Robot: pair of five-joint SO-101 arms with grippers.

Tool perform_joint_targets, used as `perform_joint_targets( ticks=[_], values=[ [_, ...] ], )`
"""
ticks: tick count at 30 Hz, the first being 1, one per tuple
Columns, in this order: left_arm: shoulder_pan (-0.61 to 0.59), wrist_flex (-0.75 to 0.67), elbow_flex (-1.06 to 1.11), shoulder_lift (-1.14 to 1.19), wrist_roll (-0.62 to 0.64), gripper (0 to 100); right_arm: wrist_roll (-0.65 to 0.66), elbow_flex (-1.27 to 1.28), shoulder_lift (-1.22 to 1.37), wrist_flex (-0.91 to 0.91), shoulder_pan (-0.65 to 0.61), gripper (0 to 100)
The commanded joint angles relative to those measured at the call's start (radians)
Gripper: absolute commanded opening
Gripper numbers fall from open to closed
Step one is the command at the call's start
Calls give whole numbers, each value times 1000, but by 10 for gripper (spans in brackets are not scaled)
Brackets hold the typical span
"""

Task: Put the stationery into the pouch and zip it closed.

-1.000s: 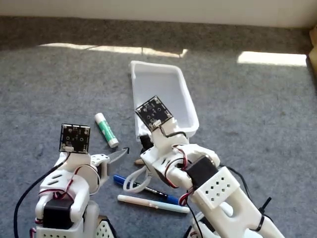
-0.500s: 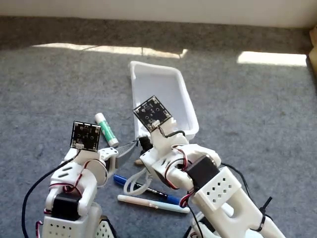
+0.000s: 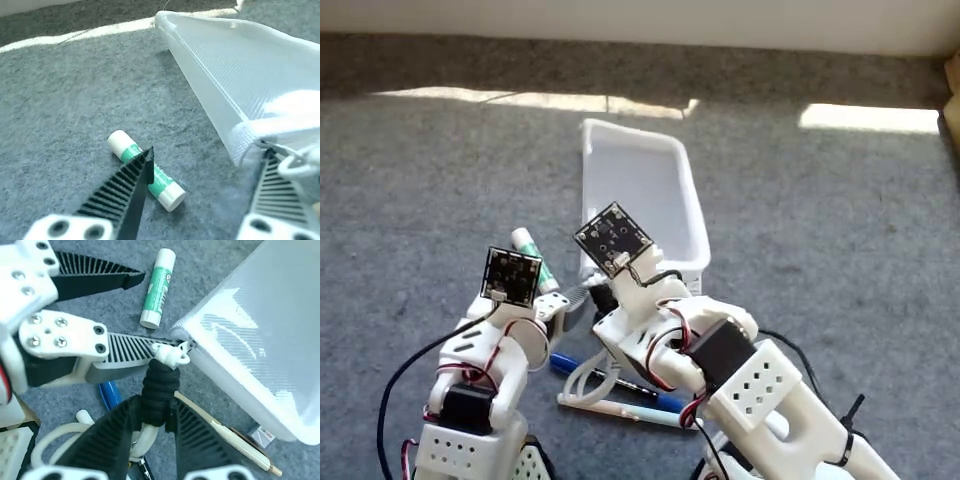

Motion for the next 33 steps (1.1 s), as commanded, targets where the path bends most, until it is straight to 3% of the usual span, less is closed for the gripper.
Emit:
perform_joint_targets(
  ticks=[1, 12, 17, 23, 33],
  values=[
    [-42, -32, -2, -4, -49, 301, 2, -64, -30, 5, -12, 5],
    [-48, -35, -12, -5, -52, 120, 3, -41, -30, 25, -10, 5],
    [-48, -35, -13, -5, -54, 126, 41, -2, -30, 24, -10, 5],
    [-51, -11, -13, -5, -48, 311, 43, 4, -30, 24, -12, 5],
    [-54, 21, -45, -5, -52, 272, 43, 5, -30, 56, -15, 5]
  ],
)
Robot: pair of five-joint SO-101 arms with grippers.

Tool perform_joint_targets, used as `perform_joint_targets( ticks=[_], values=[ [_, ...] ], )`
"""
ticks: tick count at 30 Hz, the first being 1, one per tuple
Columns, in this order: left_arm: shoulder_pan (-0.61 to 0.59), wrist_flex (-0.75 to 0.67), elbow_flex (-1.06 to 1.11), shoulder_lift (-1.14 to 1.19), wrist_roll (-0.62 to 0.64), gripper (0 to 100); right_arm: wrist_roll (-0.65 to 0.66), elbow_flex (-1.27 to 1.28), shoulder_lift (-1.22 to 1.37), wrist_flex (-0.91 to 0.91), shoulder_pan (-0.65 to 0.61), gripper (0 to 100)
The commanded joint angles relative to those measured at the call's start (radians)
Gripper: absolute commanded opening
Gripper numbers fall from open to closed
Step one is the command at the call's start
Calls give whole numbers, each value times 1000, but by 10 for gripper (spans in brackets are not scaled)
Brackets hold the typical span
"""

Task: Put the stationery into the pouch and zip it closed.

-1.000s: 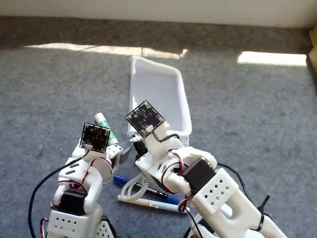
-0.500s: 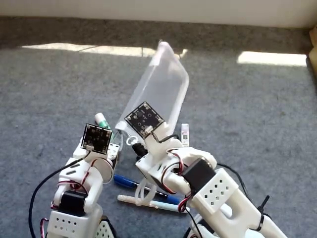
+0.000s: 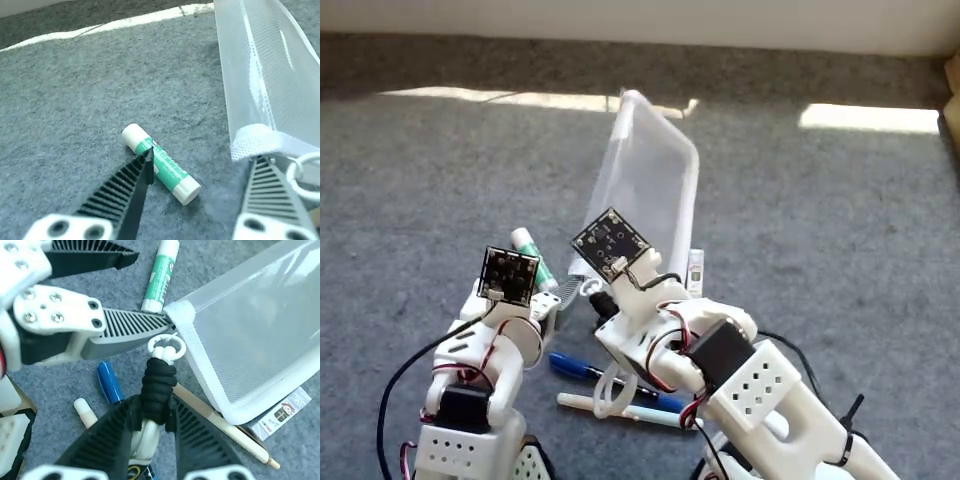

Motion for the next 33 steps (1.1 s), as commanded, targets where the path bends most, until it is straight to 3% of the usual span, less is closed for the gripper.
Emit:
perform_joint_targets(
  ticks=[1, 10, 16, 21, 27, 33],
  values=[
    [-10, 2, -45, -5, -2, 268, 14, -8, -30, 25, -15, 5],
    [-8, 8, -71, -5, -3, 261, 15, 28, -30, 27, -16, 5],
    [-4, 8, -70, -5, -106, 122, 15, 28, -30, 41, -10, 5],
    [-4, 8, -71, -5, -115, 50, 15, 21, -48, 84, -8, 5],
    [-10, 17, -88, -5, -115, 7, 49, 27, -208, 130, 104, 5],
    [-8, 133, -162, -5, -112, 7, 86, 28, -311, 147, 205, 5]
  ],
)
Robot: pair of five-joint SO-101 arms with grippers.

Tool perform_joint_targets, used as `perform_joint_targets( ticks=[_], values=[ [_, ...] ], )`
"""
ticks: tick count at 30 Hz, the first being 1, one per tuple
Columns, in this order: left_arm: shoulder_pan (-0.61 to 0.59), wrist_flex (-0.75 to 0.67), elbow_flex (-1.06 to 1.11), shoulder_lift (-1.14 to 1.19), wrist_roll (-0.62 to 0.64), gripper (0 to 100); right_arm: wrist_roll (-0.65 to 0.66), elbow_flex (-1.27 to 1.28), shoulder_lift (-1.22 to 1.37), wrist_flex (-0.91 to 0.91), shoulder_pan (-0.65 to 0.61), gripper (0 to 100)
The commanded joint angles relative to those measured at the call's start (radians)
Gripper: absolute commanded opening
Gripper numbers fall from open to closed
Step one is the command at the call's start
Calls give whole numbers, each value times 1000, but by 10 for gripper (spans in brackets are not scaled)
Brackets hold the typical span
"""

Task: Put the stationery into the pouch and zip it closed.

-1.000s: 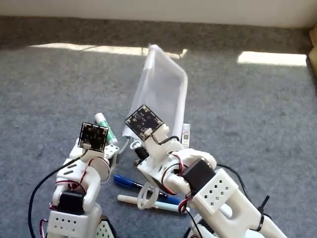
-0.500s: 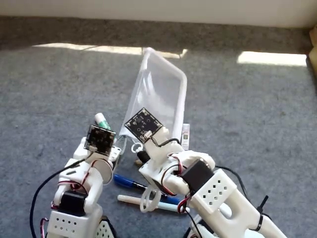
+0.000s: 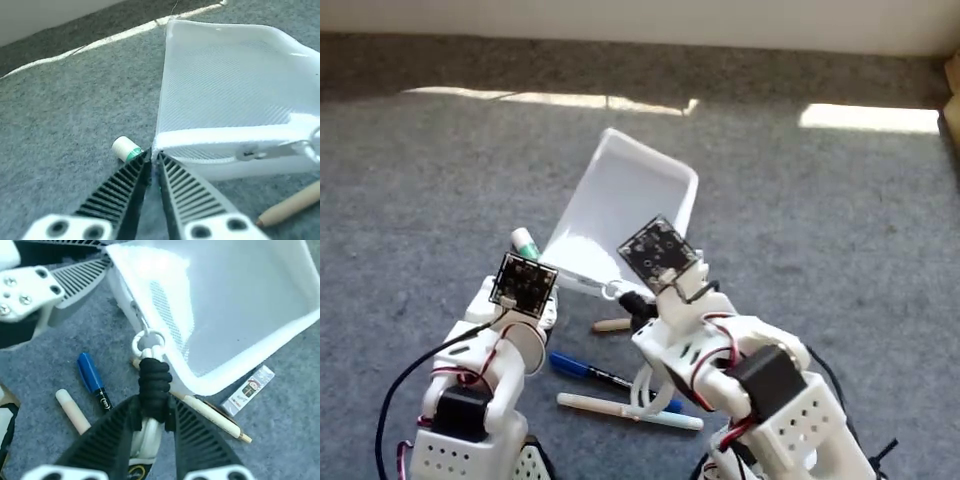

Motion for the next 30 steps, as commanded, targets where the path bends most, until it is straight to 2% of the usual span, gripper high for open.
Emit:
perform_joint_targets(
  ticks=[1, 19, 23, 30],
  values=[
    [-18, 69, -93, -5, -9, 7, 18, -8, -62, 8, 79, 5],
    [-19, 104, -99, -5, -12, 7, 120, -18, -68, 8, 354, 5],
    [-21, 104, -99, -5, -12, 7, 193, -15, -68, 18, 432, 5],
    [-21, 104, -97, -5, -12, 7, 209, -10, -68, 35, 446, 7]
  ],
)
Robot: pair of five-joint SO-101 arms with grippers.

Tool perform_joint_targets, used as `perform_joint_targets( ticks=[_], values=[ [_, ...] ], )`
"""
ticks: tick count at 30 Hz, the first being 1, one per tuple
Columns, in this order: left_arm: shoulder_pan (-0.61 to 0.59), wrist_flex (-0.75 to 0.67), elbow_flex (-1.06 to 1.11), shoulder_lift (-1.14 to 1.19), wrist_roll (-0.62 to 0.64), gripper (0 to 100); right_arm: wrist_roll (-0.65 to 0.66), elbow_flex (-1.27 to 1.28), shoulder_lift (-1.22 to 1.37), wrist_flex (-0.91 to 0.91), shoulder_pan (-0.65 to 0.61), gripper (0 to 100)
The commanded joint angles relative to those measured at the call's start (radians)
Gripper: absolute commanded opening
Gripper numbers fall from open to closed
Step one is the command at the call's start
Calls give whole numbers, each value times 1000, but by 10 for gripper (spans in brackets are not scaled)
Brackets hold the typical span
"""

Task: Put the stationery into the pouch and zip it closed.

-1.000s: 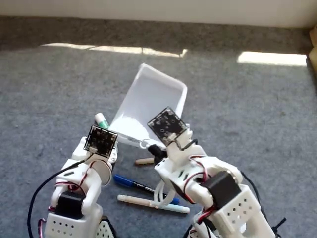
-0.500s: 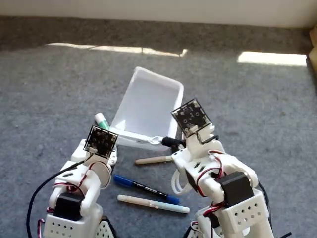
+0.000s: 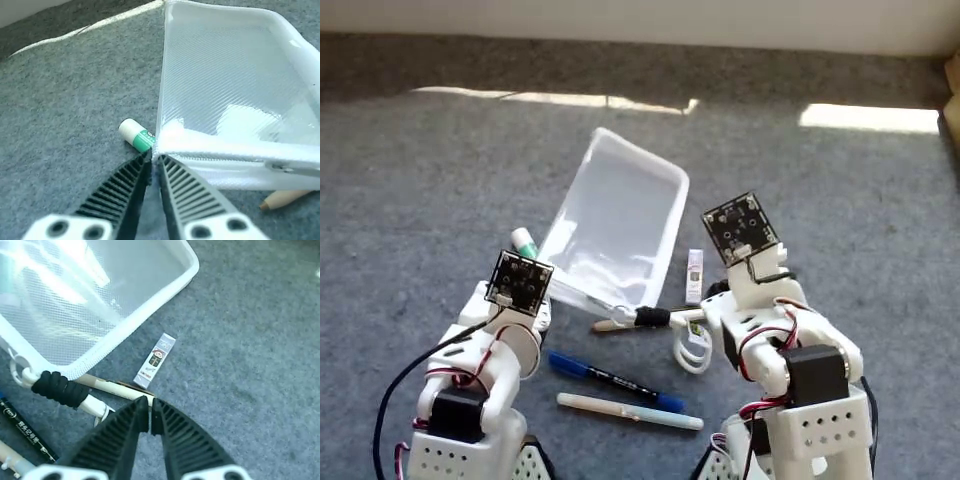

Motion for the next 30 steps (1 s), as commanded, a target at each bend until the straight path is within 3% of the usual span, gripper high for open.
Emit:
perform_joint_targets(
  ticks=[1, 3, 8, 18, 27, 30],
  values=[
    [-18, 3, -56, -5, -5, 8, 12, -12, -21, 7, 13, 10],
    [-18, 3, -56, -5, -5, 8, -8, -13, -21, 12, -16, 30],
    [-18, 3, -56, -5, -5, 8, -115, -13, -21, 77, -186, 187],
    [-18, 3, -53, -5, -5, 9, -117, -1, -15, 94, -527, 198],
    [-18, 3, -54, -5, -5, 9, -81, 260, -19, -140, -575, 193],
    [-18, 5, -54, -5, -5, 9, -34, 275, -19, -143, -538, 131]
  ],
)
